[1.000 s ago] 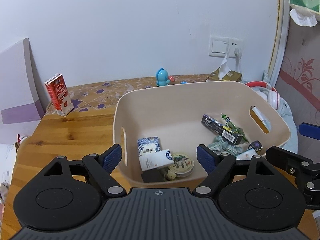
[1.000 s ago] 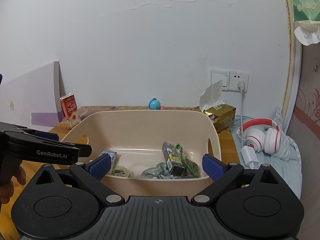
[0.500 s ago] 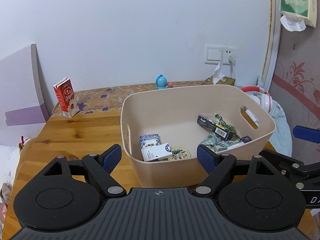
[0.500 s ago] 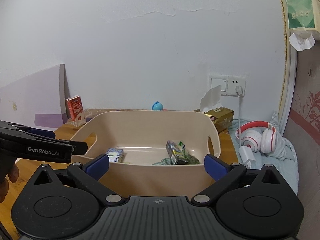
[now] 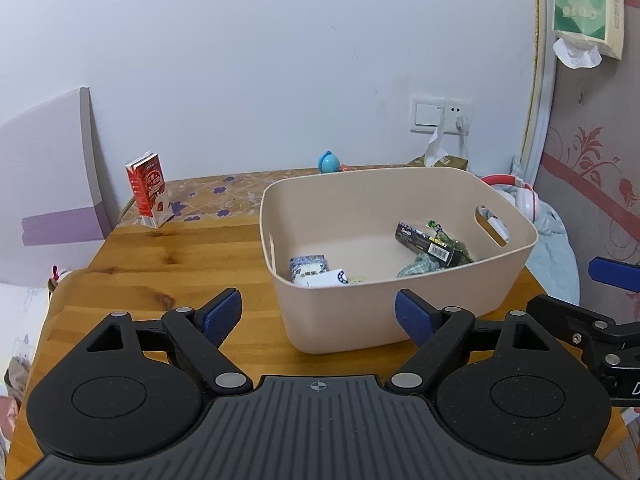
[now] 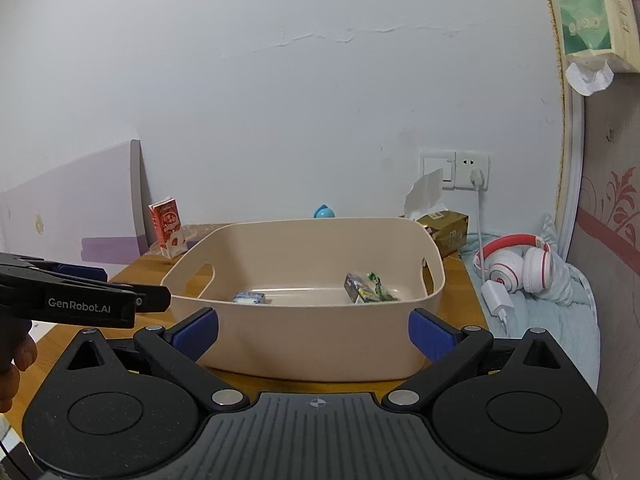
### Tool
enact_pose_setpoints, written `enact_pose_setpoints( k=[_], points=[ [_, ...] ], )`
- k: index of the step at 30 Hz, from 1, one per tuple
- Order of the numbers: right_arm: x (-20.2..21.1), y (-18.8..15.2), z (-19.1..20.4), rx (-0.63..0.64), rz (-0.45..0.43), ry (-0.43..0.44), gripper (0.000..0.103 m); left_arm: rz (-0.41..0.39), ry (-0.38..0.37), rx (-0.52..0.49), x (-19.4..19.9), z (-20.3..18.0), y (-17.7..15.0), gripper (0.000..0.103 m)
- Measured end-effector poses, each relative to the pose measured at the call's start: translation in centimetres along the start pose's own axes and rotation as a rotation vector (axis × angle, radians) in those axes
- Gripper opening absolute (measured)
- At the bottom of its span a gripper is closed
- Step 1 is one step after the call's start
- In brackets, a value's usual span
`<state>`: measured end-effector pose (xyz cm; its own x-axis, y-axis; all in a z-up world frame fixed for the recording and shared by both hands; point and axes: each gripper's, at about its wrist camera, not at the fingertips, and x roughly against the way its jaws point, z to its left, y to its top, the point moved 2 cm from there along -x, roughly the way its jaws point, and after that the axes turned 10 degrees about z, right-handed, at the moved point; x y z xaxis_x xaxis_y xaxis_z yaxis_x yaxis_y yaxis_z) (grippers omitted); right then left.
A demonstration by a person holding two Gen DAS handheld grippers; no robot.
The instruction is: Organize objects
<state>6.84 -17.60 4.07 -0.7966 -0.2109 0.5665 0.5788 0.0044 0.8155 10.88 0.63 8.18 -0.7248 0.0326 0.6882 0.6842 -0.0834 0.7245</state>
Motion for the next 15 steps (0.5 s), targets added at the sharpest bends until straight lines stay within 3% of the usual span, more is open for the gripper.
enact_pose_setpoints(
  k=[15],
  points=[
    [2.0,-2.8,0.7,-0.021,0.01,0.017,0.103,0.007,0.006,0.013,2.2,0.6,-3.3,0.09]
  ],
)
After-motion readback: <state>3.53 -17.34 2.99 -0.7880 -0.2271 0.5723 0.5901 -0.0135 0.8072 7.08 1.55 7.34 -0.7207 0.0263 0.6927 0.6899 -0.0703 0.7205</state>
